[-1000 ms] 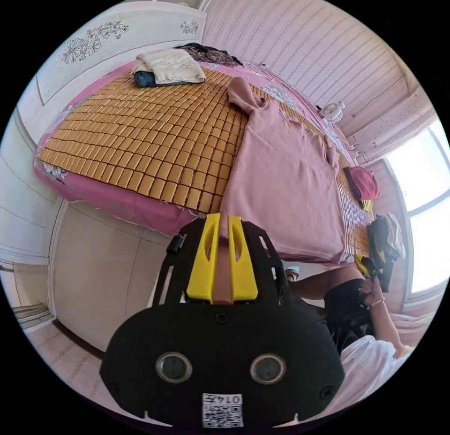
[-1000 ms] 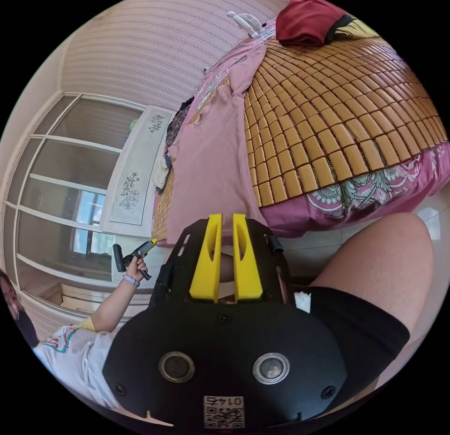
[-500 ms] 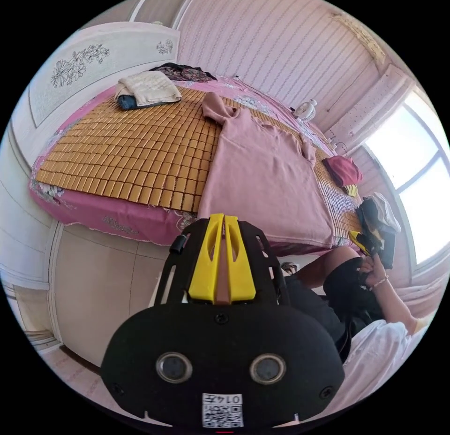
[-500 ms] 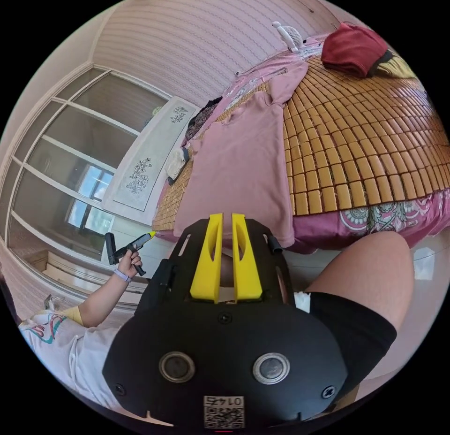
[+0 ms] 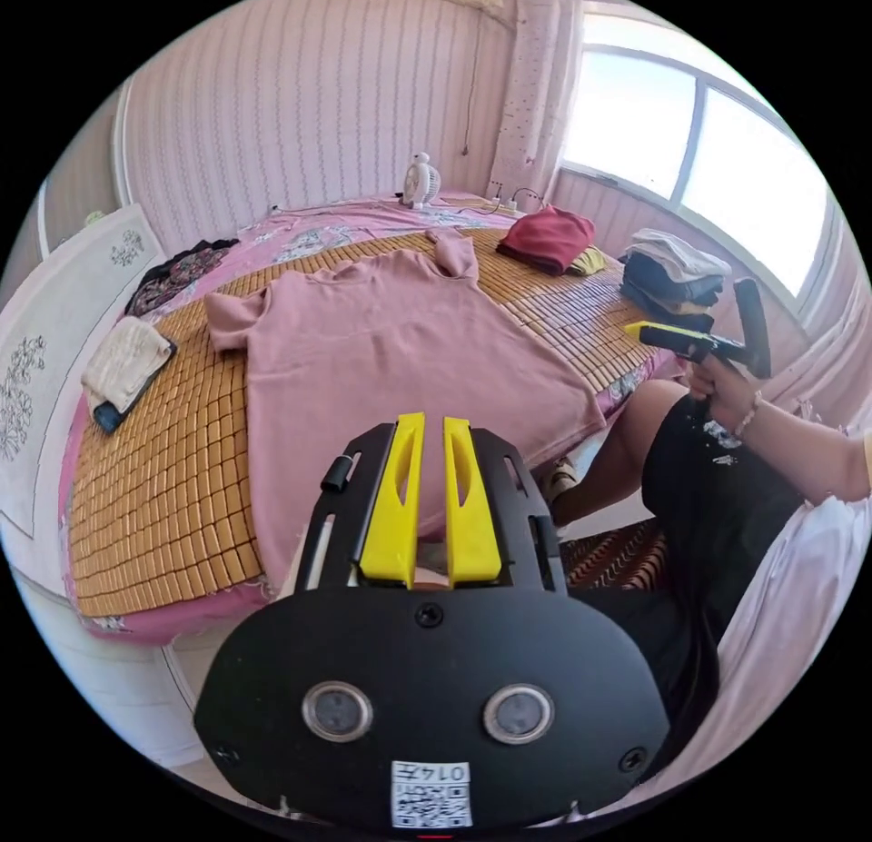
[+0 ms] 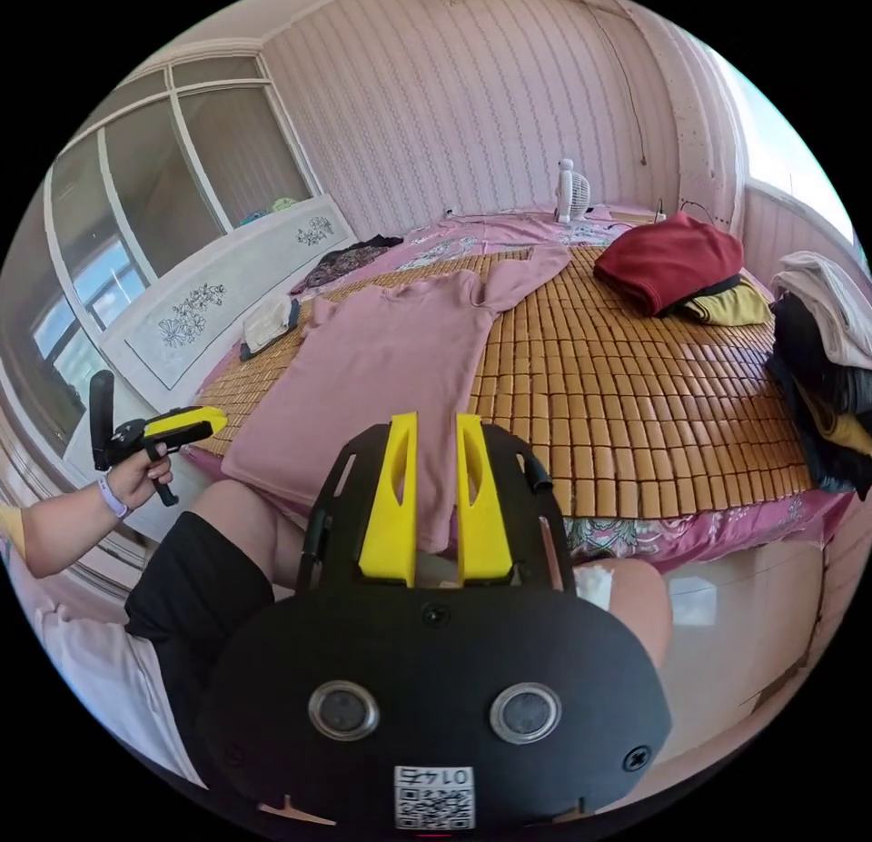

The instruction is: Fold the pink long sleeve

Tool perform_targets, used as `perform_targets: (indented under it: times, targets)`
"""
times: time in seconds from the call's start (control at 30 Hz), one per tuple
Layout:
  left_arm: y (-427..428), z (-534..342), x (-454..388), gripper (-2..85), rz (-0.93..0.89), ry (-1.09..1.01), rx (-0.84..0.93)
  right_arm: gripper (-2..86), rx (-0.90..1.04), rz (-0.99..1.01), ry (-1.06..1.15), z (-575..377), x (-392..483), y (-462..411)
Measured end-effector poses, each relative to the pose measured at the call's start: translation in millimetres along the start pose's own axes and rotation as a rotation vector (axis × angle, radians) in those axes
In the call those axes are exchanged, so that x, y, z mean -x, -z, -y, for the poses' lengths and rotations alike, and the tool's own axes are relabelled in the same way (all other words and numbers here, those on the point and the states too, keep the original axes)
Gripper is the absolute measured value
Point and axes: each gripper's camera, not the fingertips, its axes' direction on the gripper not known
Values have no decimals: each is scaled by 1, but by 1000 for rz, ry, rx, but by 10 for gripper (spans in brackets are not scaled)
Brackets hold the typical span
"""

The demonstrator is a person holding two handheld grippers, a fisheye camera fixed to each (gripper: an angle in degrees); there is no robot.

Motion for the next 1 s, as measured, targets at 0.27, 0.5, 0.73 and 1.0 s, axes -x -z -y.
perform_targets:
  times: [0.27, 0.5, 0.73, 1.0]
  targets:
    - [-94, 131, 19, 24, -110, 9, 49, 148, -17, -126, 132, 99, -40, -42]
    - [-220, 296, 63, 3, -146, 107, 62, 142, 60, -55, 110, 270, -115, -158]
    - [-278, 320, 79, -9, -167, 159, 201, 124, 91, -142, -127, 353, -180, -268]
    - [-257, 340, 52, -10, -39, 80, 207, 33, 259, -84, -36, 370, -186, -281]
